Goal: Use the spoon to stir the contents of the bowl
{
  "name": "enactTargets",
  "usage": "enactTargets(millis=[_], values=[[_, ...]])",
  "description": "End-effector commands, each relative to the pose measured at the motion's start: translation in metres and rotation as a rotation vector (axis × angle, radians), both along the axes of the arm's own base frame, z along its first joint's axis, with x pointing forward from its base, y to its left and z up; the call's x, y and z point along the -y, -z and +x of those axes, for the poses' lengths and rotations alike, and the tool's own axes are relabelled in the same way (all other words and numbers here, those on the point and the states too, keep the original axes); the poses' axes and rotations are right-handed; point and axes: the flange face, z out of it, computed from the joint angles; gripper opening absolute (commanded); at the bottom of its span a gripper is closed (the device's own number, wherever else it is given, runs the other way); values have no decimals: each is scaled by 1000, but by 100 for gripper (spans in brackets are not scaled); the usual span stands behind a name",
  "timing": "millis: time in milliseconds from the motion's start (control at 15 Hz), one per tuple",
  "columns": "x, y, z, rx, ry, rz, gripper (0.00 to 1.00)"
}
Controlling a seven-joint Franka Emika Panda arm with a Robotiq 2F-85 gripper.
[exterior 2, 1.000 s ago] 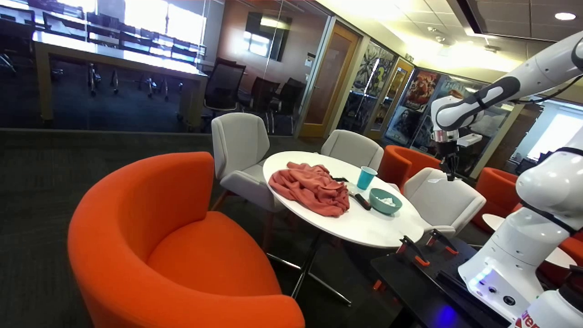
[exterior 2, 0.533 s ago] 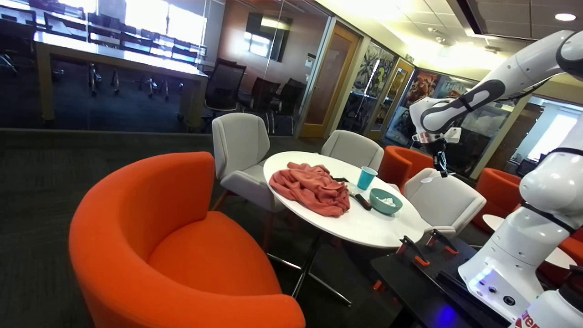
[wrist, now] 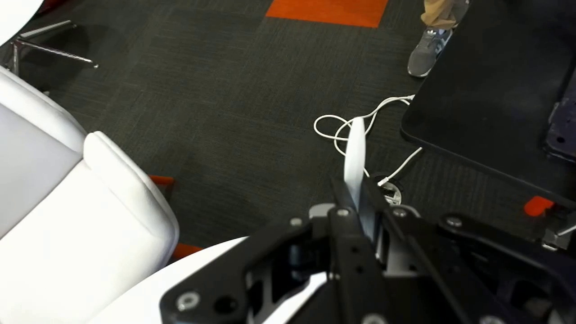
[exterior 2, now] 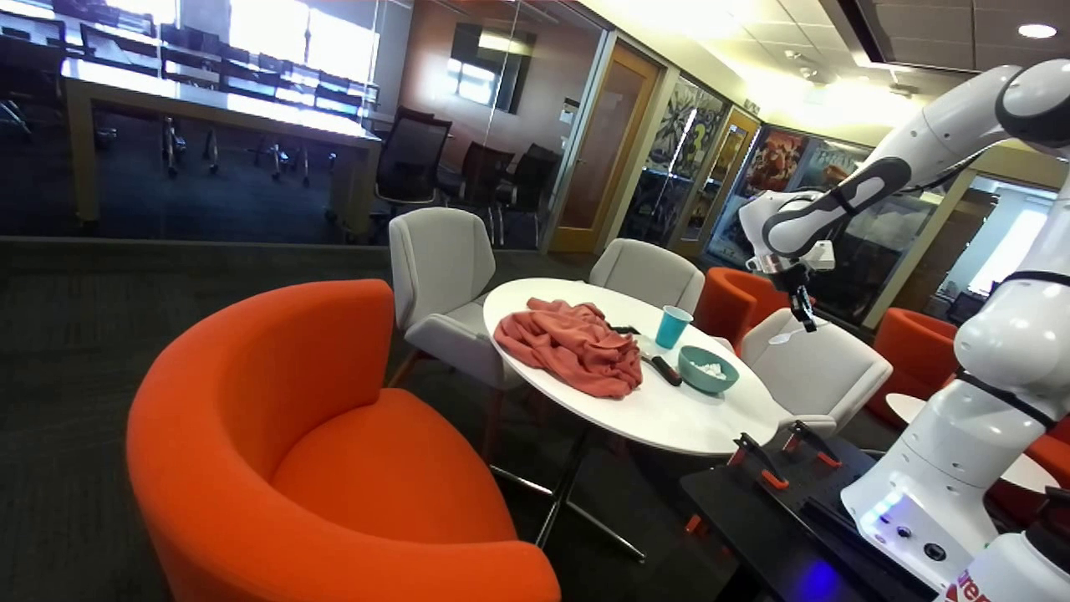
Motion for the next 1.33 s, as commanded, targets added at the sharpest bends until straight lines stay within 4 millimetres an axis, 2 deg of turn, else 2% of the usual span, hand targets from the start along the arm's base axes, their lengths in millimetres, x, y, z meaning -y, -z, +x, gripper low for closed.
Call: enactTargets(millis=[0, 333, 600, 933, 1267], values=[[-4, 1, 12, -49, -121, -22, 3], [-24, 4, 47, -151, -374, -95, 3], [-46, 17, 68, -236, -587, -126, 3], [-59, 52, 70, -412, -794, -147, 3], [-75, 95, 69, -422, -883, -148, 3]])
